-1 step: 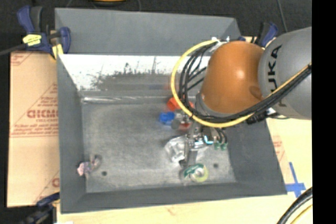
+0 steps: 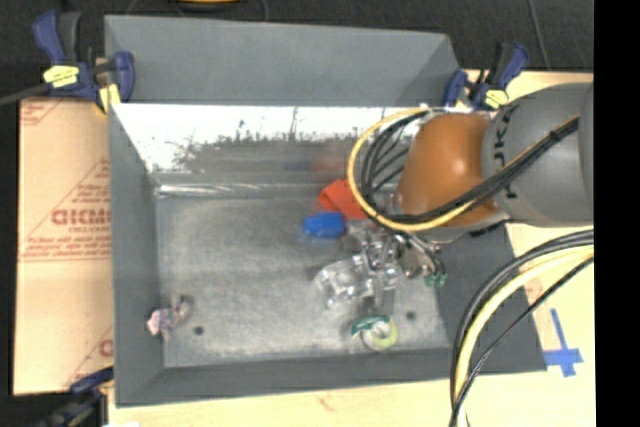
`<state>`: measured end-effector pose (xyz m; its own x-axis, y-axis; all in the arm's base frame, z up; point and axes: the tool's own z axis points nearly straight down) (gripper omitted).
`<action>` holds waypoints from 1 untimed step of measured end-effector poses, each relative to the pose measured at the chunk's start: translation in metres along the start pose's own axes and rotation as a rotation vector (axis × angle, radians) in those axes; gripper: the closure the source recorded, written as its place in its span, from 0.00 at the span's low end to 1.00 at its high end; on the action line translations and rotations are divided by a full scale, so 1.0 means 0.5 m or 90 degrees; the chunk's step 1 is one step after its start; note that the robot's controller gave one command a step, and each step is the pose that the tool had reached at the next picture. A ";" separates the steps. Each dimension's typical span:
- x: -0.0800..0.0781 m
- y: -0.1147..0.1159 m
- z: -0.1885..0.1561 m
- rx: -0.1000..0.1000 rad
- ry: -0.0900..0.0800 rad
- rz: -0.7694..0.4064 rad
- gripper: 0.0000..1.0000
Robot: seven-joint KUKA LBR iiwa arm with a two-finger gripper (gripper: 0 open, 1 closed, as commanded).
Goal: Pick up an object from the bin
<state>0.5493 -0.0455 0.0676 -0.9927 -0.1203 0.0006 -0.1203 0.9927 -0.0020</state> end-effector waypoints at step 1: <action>-0.004 -0.001 -0.003 0.000 -0.003 0.002 0.00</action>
Offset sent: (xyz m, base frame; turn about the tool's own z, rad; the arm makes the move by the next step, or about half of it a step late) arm 0.0000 0.0000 0.0000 0.0000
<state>0.5514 -0.0456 0.0691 -0.9931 -0.1172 -0.0048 -0.1172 0.9931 -0.0016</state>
